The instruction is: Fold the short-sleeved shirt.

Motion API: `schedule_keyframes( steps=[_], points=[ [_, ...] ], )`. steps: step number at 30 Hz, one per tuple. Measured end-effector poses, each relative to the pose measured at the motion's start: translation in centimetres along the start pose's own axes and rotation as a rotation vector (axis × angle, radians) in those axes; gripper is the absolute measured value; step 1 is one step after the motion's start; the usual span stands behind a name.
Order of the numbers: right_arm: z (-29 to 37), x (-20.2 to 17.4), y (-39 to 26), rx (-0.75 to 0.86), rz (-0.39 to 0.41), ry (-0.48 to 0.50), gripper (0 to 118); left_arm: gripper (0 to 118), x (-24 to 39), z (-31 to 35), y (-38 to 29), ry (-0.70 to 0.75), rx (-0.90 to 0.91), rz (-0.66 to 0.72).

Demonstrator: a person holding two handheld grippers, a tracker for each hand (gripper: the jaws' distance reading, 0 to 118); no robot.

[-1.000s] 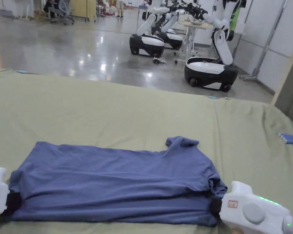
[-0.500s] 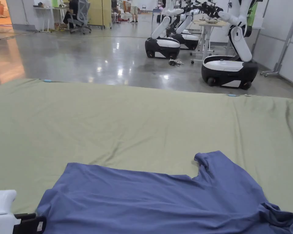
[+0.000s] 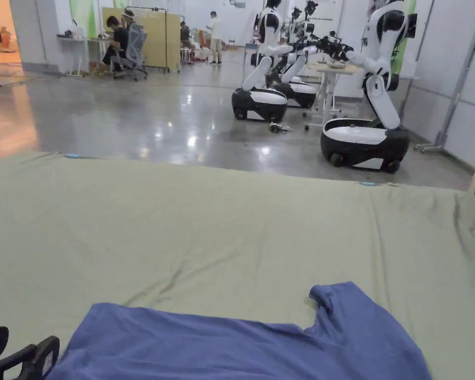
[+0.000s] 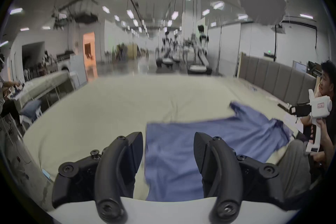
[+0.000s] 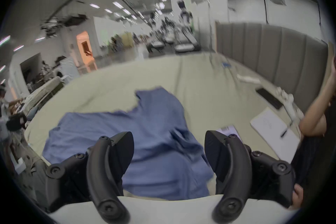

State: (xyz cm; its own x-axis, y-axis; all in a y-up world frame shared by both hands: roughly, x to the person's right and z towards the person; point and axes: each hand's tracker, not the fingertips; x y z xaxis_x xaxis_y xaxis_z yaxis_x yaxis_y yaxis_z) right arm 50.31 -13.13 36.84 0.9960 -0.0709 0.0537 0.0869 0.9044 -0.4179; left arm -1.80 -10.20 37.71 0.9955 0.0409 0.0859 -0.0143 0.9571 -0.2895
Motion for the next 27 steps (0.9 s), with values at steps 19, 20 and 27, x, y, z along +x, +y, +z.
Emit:
schedule_keyframes(
  steps=[19,20,27],
  points=[
    [-3.0,-9.4,-0.3,0.017,0.145,0.141,0,3,6.1,-1.3,0.8,0.016,0.071,-0.077],
    [-3.1,-9.5,-0.5,0.02,0.154,0.133,0,3,6.0,-1.6,0.6,0.029,0.065,-0.081],
    [-3.2,-8.1,-0.5,0.036,0.123,0.142,0,3,1.3,-7.4,2.2,-0.111,-0.139,0.027]
  ],
)
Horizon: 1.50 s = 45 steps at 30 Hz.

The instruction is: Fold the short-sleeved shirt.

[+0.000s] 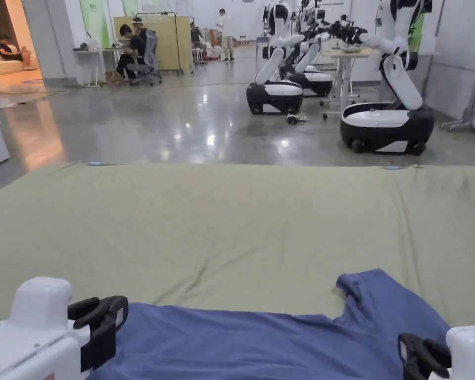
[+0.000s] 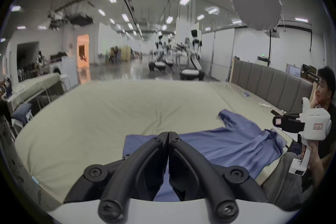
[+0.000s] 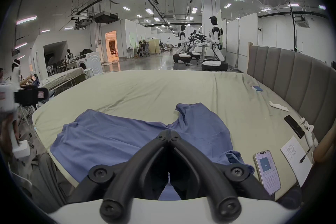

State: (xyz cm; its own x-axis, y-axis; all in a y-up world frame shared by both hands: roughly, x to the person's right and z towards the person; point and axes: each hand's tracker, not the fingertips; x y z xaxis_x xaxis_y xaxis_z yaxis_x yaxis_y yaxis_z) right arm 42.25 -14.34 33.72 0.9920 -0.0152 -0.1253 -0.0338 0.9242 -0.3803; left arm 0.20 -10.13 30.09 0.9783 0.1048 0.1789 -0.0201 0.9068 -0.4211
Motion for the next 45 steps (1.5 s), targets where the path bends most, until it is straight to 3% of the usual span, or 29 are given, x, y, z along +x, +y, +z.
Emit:
schedule_keyframes(
  steps=[3,4,5,6,7,13,16,18,19,20,22,24,25,27,28,29,31,34,38,40,41,43,44,45],
  points=[
    [0.4,1.1,-0.4,0.002,-0.022,0.006,0,6,-3.7,-6.0,2.0,-0.004,-0.207,0.09],
    [0.3,1.7,-0.5,-0.01,-0.048,0.018,0,16,-5.4,-8.9,2.5,-0.041,-0.288,0.152],
    [0.2,2.0,-0.7,-0.027,-0.069,0.033,0,40,-6.3,-10.6,2.5,-0.044,-0.332,0.174],
    [0.2,2.1,-0.6,-0.038,-0.083,0.032,0,55,-7.5,-13.0,2.4,-0.056,-0.38,0.222],
    [0.3,2.4,-0.8,-0.038,-0.082,0.022,0,58,-8.2,-15.3,2.1,-0.035,-0.409,0.247],
    [1.1,4.7,-1.5,-0.086,-0.077,-0.05,0,59,-11.2,-23.0,0.7,0.125,-0.481,0.286],
    [1.0,6.3,-1.7,-0.112,-0.134,-0.083,0,57,-10.8,-24.9,-0.4,0.093,-0.568,0.299],
    [0.7,7.1,-1.8,-0.118,-0.185,-0.09,0,54,-9.8,-25.6,-0.6,0.145,-0.576,0.215],
    [0.6,7.5,-1.8,-0.126,-0.203,-0.088,0,45,-9.2,-25.6,-0.7,0.151,-0.572,0.181],
    [0.5,7.7,-1.7,-0.126,-0.208,-0.09,0,14,-8.8,-25.8,-0.6,0.151,-0.577,0.168],
    [-0.2,8.0,-1.1,-0.132,-0.216,-0.092,0,7,-8.1,-26.3,-0.5,0.098,-0.592,0.201],
    [-1.6,8.7,0.2,-0.144,-0.209,-0.095,0,7,-7.4,-26.9,-1.0,0.153,-0.613,0.121],
    [-2.5,9.4,1.2,-0.146,-0.204,-0.096,6,7,-7.4,-27.2,-1.3,0.16,-0.61,0.115],
    [-5.7,11.7,3.0,-0.209,-0.188,-0.092,52,7,-8.0,-27.1,-1.1,0.15,-0.609,0.136],
    [-7.4,12.6,4.0,-0.243,-0.189,-0.074,69,7,-8.3,-27.2,-1.0,0.141,-0.613,0.155],
    [-9.4,13.6,4.8,-0.273,-0.196,-0.034,75,7,-8.7,-27.2,-0.9,0.134,-0.616,0.176],
    [-14.8,15.8,6.1,-0.407,-0.211,-0.006,75,7,-8.9,-27.4,-0.8,0.129,-0.623,0.215],
    [-21.0,17.8,5.9,-0.546,-0.198,-0.013,75,7,-8.1,-27.8,-0.4,0.14,-0.633,0.155],
    [-26.1,19.5,3.6,-0.726,-0.222,-0.12,74,7,-6.5,-27.4,-0.3,0.155,-0.648,0.11],
    [-27.0,19.4,2.1,-0.791,-0.202,-0.112,66,7,-6.3,-27.2,-0.2,0.156,-0.651,0.102],
    [-26.6,18.9,2.2,-0.748,-0.149,-0.131,63,7,-6.2,-27.2,-0.3,0.155,-0.652,0.096],
    [-25.7,17.8,2.8,-0.728,-0.152,-0.124,40,7,-6.0,-27.1,-0.3,0.159,-0.651,0.089],
    [-25.6,17.7,2.9,-0.723,-0.147,-0.107,13,7,-5.9,-27.1,-0.3,0.17,-0.636,0.073],
    [-25.6,17.8,2.8,-0.717,-0.16,-0.08,1,6,-5.7,-27.0,-0.3,0.172,-0.635,0.065]
  ],
)
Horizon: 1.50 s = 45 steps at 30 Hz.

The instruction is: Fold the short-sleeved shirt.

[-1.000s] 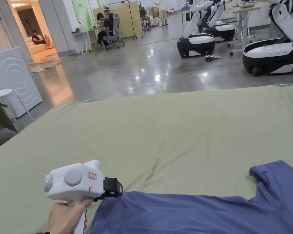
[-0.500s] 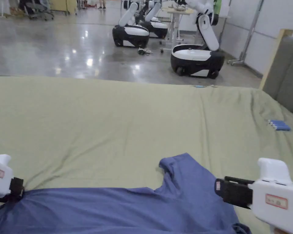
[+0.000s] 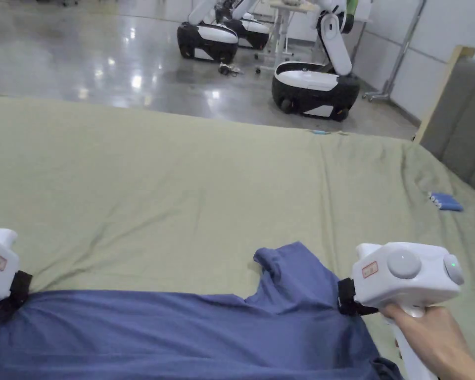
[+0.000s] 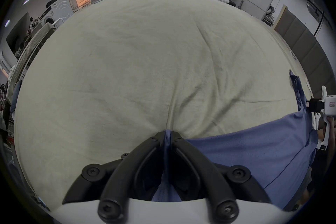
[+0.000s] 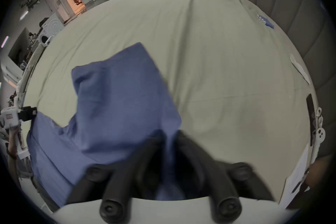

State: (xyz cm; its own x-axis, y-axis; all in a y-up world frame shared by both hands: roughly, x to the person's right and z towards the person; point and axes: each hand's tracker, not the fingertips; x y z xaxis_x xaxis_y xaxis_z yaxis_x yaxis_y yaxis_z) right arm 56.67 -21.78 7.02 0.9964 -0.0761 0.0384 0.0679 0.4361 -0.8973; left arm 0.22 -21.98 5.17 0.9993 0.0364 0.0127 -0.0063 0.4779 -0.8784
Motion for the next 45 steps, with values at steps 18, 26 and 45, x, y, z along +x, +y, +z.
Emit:
schedule_keyframes(
  steps=[18,26,45],
  points=[
    [19.7,0.7,-19.8,0.317,0.01,0.101,1,6,-6.0,18.3,-18.9,-0.248,0.257,-0.006],
    [15.2,0.4,-24.4,0.212,-0.031,0.084,3,9,-5.9,16.7,-24.9,-0.255,0.186,0.045],
    [21.4,-11.5,-22.8,0.791,0.183,0.079,70,52,2.8,27.9,-22.5,-0.166,0.924,-0.113]
  ],
)
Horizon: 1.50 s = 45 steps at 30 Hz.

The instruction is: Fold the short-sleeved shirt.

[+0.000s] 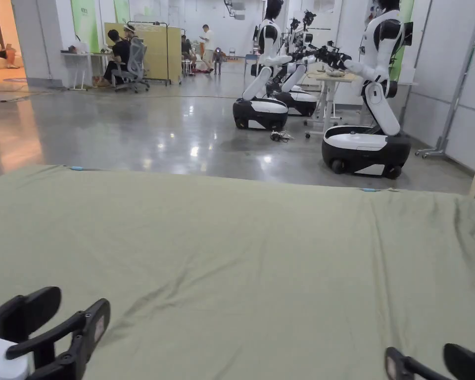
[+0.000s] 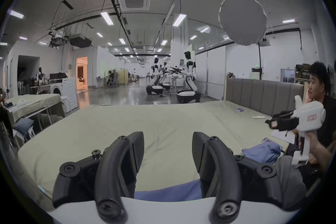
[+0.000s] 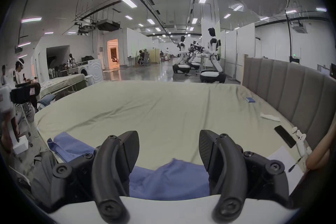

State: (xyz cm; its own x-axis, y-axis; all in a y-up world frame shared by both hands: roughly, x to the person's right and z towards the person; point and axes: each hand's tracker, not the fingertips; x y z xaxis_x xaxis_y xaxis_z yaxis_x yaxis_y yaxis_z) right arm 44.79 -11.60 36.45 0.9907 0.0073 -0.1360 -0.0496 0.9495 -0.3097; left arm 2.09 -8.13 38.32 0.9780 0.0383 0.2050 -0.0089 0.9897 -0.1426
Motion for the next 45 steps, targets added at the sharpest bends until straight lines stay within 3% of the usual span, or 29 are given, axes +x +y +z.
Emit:
schedule_keyframes(
  steps=[1,2,3,4,6,10,16,17,20,26,30,37,38,39,40,45],
  points=[
    [-0.5,-0.8,-0.5,-0.011,-0.003,0.009,68,49,0.6,-0.5,-0.4,-0.004,-0.032,0.004],
    [-0.7,-1.2,-0.7,-0.02,-0.007,0.024,53,34,1.0,-0.9,-0.7,-0.007,-0.069,-0.004],
    [-1.1,-1.8,-1.1,-0.039,-0.003,0.041,28,10,1.4,-1.0,-1.1,0.015,-0.074,-0.03],
    [-1.1,-2.5,-1.2,-0.044,0.003,0.027,0,7,1.7,-0.7,-1.4,0.034,-0.073,-0.048],
    [-1.0,-3.0,-1.6,-0.073,0.033,0.044,0,3,2.5,-0.4,-1.6,0.021,-0.069,-0.056],
    [-1.2,-2.9,-1.9,-0.072,0.017,0.026,0,3,2.1,-0.5,-1.8,0.05,-0.106,-0.051],
    [-1.2,-1.7,-1.7,-0.073,-0.04,0.043,0,4,-3.2,0.0,-2.4,-0.045,-0.144,0.22],
    [-1.0,-1.5,-1.8,-0.075,-0.046,0.047,0,8,-5.0,0.3,-2.9,-0.031,-0.1,0.322],
    [-0.8,-1.2,-2.3,-0.087,-0.063,0.061,0,68,-11.1,0.2,-5.0,-0.092,-0.203,0.586],
    [-1.4,-1.2,-3.0,-0.12,-0.119,0.106,0,68,-18.5,-1.8,-12.4,-0.037,-0.409,0.879],
    [-1.7,-2.1,-2.9,-0.144,-0.13,0.114,0,68,-18.8,-3.3,-16.6,-0.172,-0.449,1.107],
    [-1.6,-2.6,-2.2,-0.157,-0.157,0.116,0,66,-16.1,-6.7,-17.9,-0.226,-0.447,1.21],
    [-1.6,-2.6,-2.2,-0.156,-0.162,0.116,0,62,-15.8,-7.1,-17.9,-0.242,-0.449,1.204],
    [-1.6,-2.7,-2.2,-0.155,-0.171,0.117,0,48,-15.3,-7.6,-17.8,-0.24,-0.46,1.183],
    [-1.6,-2.5,-2.3,-0.158,-0.176,0.116,0,11,-14.9,-8.1,-17.7,-0.206,-0.503,1.158],
    [-1.2,-2.0,-2.5,-0.174,-0.188,0.108,0,10,-15.8,-6.2,-14.6,-0.174,-0.448,1.133]
  ],
)
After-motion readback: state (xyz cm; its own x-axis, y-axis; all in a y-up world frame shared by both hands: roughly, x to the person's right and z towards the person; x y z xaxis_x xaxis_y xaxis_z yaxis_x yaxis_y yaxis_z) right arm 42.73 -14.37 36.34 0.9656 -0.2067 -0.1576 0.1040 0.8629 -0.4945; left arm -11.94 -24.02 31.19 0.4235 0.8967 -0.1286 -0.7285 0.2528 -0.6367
